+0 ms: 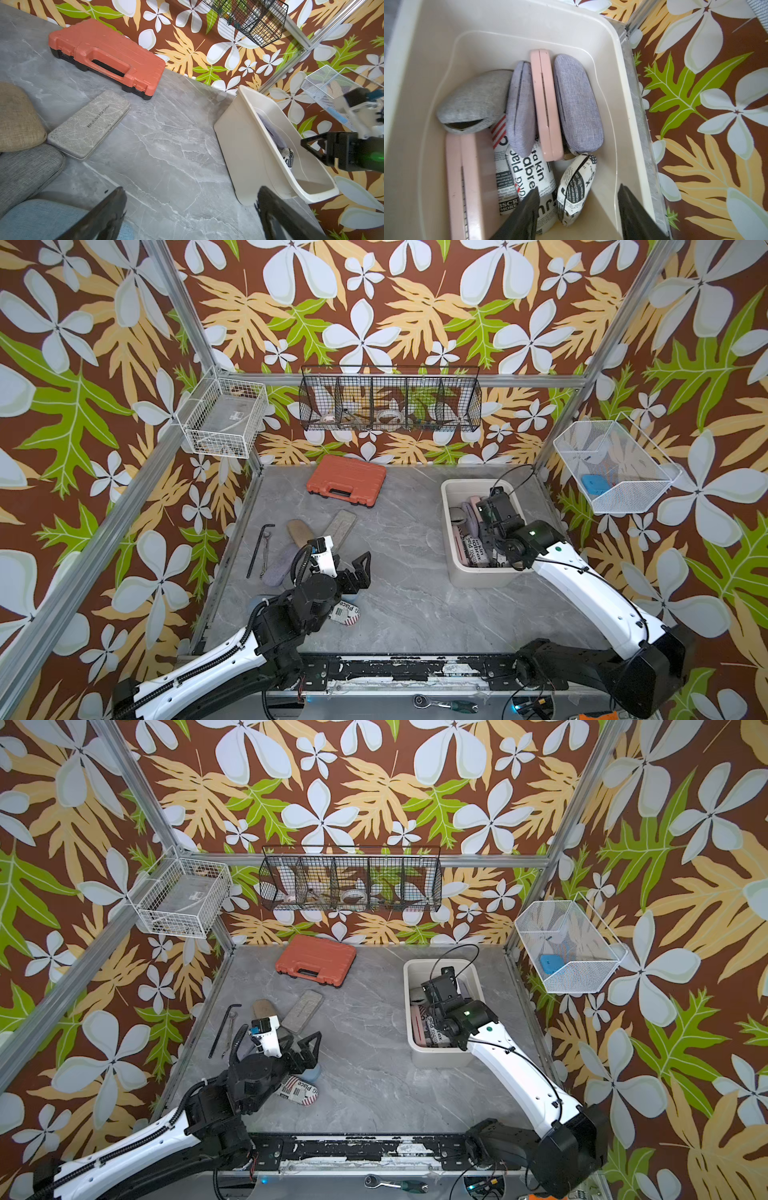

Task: Put the glasses cases into the storage boxes
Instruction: Place the glasses case in the storage box, then pick up the glasses case at the center of the board.

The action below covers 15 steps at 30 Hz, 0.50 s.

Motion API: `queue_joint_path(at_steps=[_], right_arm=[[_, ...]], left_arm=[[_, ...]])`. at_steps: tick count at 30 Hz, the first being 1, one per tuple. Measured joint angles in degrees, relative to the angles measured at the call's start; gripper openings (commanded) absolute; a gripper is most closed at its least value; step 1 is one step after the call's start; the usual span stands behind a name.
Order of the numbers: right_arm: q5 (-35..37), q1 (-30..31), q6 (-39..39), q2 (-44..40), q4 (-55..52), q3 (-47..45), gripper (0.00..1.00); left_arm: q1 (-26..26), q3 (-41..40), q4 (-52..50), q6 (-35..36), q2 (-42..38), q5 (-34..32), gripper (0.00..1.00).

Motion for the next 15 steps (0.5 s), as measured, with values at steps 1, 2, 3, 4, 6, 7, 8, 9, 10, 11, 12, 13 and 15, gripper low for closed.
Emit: queue_joint_path(at_steps=[1, 2, 3, 4, 6, 7, 8, 9, 10, 11, 12, 13, 15], right_arm=[[-1.03, 0.00, -0.02, -0.90, 0.04, 0.28, 0.63], [-2.12, 0.00, -0.02, -1.77, 0.09, 0.52, 0.63], [-3.58, 0.00, 0.00, -3.02, 0.33, 0.70, 0.64], [-5.14, 0.00, 0.00, -4.39, 0.87, 0.72, 0.65], [-8.35, 0.00, 0.04, -7.02, 2.38, 0.70, 0.66], [-10.14, 0.00, 0.15, -8.24, 3.48, 0.63, 0.67], [-11.87, 0.00, 0.28, -9.16, 4.68, 0.42, 0.67], [-14.21, 0.00, 0.48, -10.10, 6.14, 0.02, 0.68], [-16.44, 0.00, 0.72, -10.78, 7.61, -0.46, 0.68], [-18.47, 0.07, 1.27, -11.21, 8.87, -0.94, 0.68], [-20.65, 0.09, 2.01, -11.50, 10.32, -1.55, 0.68], [-23.04, 0.11, 2.19, -11.52, 11.67, -2.10, 0.68], [-26.49, 0.24, 3.37, -11.37, 13.90, -3.23, 0.68]], left_arm=[[0.00, 0.11, -0.50, -0.48, 0.00, -0.72, 1.00], [0.00, 0.24, -0.94, -1.18, 0.00, -1.40, 1.00], [0.00, 0.52, -1.84, -1.88, -0.04, -2.38, 1.00], [0.00, 0.76, -2.97, -3.06, -0.17, -3.48, 1.00], [0.00, 1.40, -5.97, -5.38, -0.50, -5.73, 1.00], [0.00, 1.81, -7.93, -7.04, -0.70, -6.95, 1.00], [0.00, 2.21, -9.90, -8.57, -0.87, -8.11, 1.00], [0.04, 2.64, -12.20, -10.47, -1.09, -9.35, 1.00], [0.13, 3.06, -14.73, -12.68, -1.33, -10.54, 1.00], [0.26, 3.32, -16.94, -14.53, -1.51, -11.26, 0.99], [0.57, 3.45, -19.26, -16.63, -1.79, -11.85, 0.98], [1.09, 3.45, -21.44, -18.62, -1.99, -12.24, 0.98], [2.71, 3.41, -25.40, -22.38, -1.86, -12.09, 0.98]])
